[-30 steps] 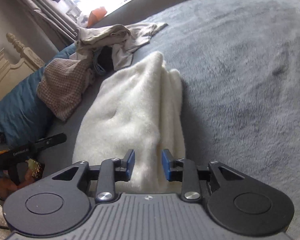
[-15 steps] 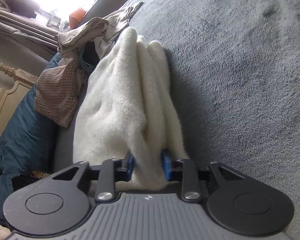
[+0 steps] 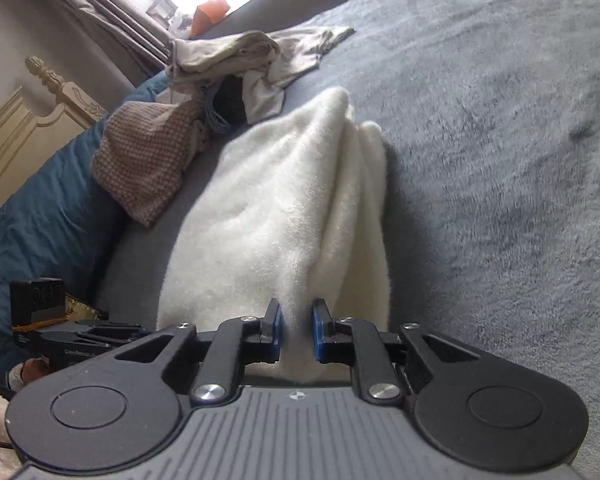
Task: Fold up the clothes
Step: 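Lower the folded sweater onto the bed with the right gripper, then open the right gripper to release the folded sweater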
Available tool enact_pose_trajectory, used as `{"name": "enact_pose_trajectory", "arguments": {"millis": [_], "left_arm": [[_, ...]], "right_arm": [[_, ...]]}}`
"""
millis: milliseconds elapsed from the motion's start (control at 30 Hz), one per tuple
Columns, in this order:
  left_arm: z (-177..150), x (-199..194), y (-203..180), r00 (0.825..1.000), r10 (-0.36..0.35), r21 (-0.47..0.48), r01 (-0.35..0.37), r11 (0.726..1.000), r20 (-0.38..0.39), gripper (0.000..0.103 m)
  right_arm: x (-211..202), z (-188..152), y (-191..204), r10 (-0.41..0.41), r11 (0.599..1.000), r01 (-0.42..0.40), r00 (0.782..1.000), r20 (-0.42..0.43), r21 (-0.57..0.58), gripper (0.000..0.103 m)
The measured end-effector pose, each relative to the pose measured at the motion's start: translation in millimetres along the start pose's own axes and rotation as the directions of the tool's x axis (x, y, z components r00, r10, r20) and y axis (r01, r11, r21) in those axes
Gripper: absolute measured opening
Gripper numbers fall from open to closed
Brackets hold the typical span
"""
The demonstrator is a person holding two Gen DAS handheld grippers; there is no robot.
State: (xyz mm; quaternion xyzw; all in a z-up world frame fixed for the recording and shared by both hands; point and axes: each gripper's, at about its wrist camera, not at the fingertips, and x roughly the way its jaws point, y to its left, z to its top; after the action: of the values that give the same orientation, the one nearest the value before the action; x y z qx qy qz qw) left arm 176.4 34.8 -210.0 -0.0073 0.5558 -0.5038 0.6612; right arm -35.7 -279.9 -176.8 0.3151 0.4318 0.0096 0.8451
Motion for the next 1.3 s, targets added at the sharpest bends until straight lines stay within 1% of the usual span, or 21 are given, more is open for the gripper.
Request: {"name": "enact_pose_trajectory", "arguments": {"millis": [67, 133, 233, 300, 367, 467, 500, 533, 633, 667, 767, 833, 900, 1000, 1067, 1100, 1133, 1200, 1233, 1267, 1300], "left_arm": [[-2, 7, 1, 1.000, 0.002, -0.007, -0.002, 1.000, -0.008, 0.033], [-5, 7, -1, 1.000, -0.001, -0.006, 0.001, 1.000, 0.003, 0.033], [-7, 6, -4, 1.000, 0.004, -0.017, -0.003, 1.000, 0.017, 0.035], [-8, 6, -7, 1.000, 0.011, -0.030, -0.010, 0.999, 0.025, 0.037], [-8, 0, -9, 0.999, 0.020, -0.030, -0.019, 0.999, 0.036, 0.039], [-8, -13, -19, 0.995, 0.080, 0.016, -0.081, 0.997, 0.063, 0.039], [-9, -21, -19, 0.992, 0.100, 0.026, -0.102, 0.994, 0.079, 0.039], [-11, -29, -19, 0.988, 0.118, 0.035, -0.122, 0.992, 0.097, 0.039], [-10, -48, -23, 0.973, 0.168, 0.025, -0.175, 0.984, 0.158, 0.039], [-8, -52, -25, 0.967, 0.174, 0.022, -0.181, 0.983, 0.186, 0.039], [-1, -60, -34, 0.950, 0.170, 0.030, -0.184, 0.983, 0.262, 0.040], [4, -57, -40, 0.945, 0.147, 0.059, -0.171, 0.983, 0.292, 0.040], [8, -49, -46, 0.940, 0.140, 0.094, -0.177, 0.980, 0.310, 0.041], [9, -33, -58, 0.937, 0.128, 0.153, -0.186, 0.971, 0.324, 0.041], [6, -20, -63, 0.939, 0.134, 0.203, -0.205, 0.957, 0.318, 0.041], [4, -12, -64, 0.940, 0.150, 0.222, -0.224, 0.949, 0.306, 0.041], [-1, -8, -66, 0.937, 0.172, 0.250, -0.254, 0.934, 0.305, 0.041], [-7, -3, -70, 0.927, 0.197, 0.303, -0.296, 0.906, 0.319, 0.042], [-8, -3, -70, 0.927, 0.192, 0.309, -0.294, 0.904, 0.321, 0.042], [-9, -4, -70, 0.928, 0.187, 0.314, -0.291, 0.904, 0.322, 0.042], [-8, -5, -69, 0.929, 0.183, 0.309, -0.286, 0.907, 0.321, 0.042]], "right_arm": [[15, -8, -16, -0.006, 0.999, 0.007, 0.999, -0.034, 0.036, 0.015], [19, -11, -25, 0.014, 0.998, -0.012, 0.999, -0.034, 0.065, 0.015], [16, -10, -23, 0.016, 0.999, -0.015, 0.999, -0.030, 0.035, 0.016], [16, -9, -29, 0.044, 0.997, -0.042, 0.999, -0.031, 0.060, 0.017], [13, -9, -35, 0.082, 0.991, -0.079, 0.996, -0.025, 0.109, 0.023], [3, -7, -33, 0.078, 0.991, -0.077, 0.997, -0.009, 0.108, 0.031], [-1, -6, -31, 0.068, 0.993, -0.067, 0.998, -0.003, 0.098, 0.035], [-5, -5, -30, 0.061, 0.994, -0.062, 0.998, 0.006, 0.093, 0.041], [-20, -1, -28, 0.049, 0.994, -0.052, 0.998, 0.042, 0.091, 0.042], [-26, 1, -27, 0.044, 0.995, -0.050, 0.997, 0.066, 0.092, 0.042], [-41, 10, -18, 0.047, 0.997, -0.055, 0.986, 0.157, 0.051, 0.042], [-43, 16, -2, 0.059, 0.998, -0.053, 0.979, 0.195, -0.033, 0.042], [-37, 20, 18, 0.075, 0.990, -0.050, 0.978, 0.193, -0.135, 0.042], [-20, 18, 47, 0.085, 0.960, -0.037, 0.983, 0.164, -0.276, 0.041], [-9, 13, 63, 0.086, 0.926, -0.026, 0.986, 0.145, -0.376, 0.039], [-4, 8, 70, 0.082, 0.905, -0.017, 0.987, 0.135, -0.425, 0.039], [1, 5, 75, 0.070, 0.885, -0.003, 0.989, 0.127, -0.466, 0.039], [12, -4, 80, -0.006, 0.841, 0.060, 0.995, 0.101, -0.537, 0.039], [19, -8, 78, -0.061, 0.816, 0.102, 0.994, 0.091, -0.570, 0.038], [26, -13, 75, -0.123, 0.786, 0.149, 0.989, 0.084, -0.600, 0.033], [32, -18, 72, -0.174, 0.746, 0.188, 0.981, 0.087, -0.639, 0.027]]}}
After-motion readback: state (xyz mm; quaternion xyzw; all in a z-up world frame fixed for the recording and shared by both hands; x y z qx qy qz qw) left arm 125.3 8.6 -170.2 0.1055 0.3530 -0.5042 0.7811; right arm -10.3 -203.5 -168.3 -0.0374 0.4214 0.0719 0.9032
